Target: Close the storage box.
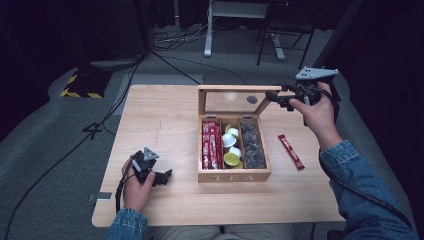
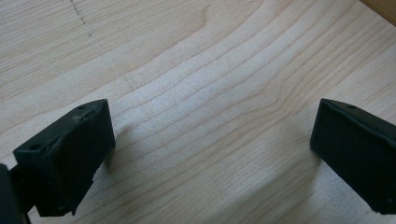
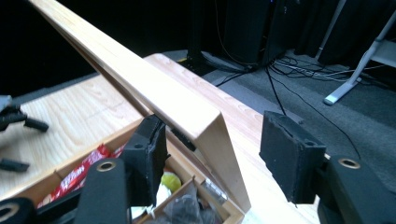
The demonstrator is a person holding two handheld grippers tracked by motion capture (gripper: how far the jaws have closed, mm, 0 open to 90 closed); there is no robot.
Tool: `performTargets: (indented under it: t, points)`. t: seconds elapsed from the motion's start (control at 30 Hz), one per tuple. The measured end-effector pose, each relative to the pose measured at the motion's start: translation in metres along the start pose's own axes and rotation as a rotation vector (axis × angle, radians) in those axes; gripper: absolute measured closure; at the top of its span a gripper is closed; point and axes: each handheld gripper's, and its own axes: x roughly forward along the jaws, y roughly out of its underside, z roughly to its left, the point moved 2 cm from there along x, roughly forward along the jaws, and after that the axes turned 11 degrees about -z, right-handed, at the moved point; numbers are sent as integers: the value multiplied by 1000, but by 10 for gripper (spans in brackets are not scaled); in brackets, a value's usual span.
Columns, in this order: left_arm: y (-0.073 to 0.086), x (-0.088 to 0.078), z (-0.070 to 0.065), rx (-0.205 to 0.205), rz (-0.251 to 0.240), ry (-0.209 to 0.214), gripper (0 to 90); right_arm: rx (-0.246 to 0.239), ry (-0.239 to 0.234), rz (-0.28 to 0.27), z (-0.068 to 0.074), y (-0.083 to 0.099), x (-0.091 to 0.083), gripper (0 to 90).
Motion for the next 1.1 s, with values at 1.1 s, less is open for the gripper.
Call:
performTargets:
  t: [1.1]
  points:
    - [0, 0, 0, -3, 0, -4, 1, -116, -14, 95, 69, 58, -48, 417]
